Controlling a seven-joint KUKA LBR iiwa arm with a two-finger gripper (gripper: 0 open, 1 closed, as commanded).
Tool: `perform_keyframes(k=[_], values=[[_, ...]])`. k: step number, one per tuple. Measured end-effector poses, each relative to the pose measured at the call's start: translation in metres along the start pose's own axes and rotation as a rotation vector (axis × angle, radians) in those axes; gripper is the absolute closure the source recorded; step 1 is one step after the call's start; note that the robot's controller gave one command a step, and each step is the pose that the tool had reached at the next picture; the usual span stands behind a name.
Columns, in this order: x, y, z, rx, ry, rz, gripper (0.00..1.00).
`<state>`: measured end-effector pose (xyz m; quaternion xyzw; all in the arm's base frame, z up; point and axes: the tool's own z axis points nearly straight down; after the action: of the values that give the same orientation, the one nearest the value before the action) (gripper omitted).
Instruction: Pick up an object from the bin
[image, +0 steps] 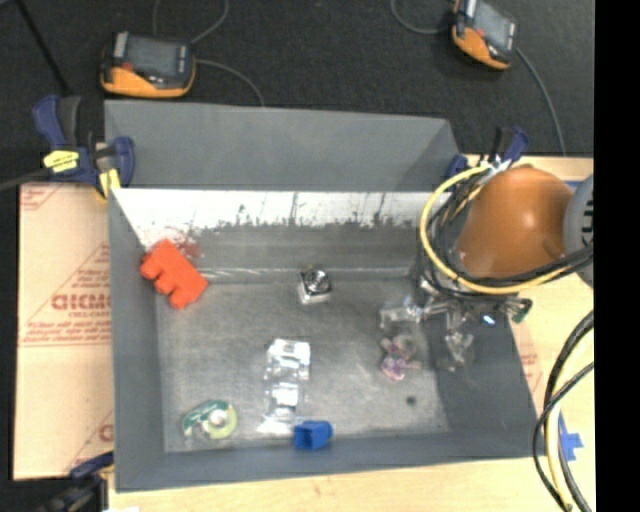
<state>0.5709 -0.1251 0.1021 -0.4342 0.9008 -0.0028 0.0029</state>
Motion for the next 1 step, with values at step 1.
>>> perform_keyframes(k=[1], values=[[0.0110, -0.0054, -0.0085, -0.013, -0.009, -0.457, 0.00]])
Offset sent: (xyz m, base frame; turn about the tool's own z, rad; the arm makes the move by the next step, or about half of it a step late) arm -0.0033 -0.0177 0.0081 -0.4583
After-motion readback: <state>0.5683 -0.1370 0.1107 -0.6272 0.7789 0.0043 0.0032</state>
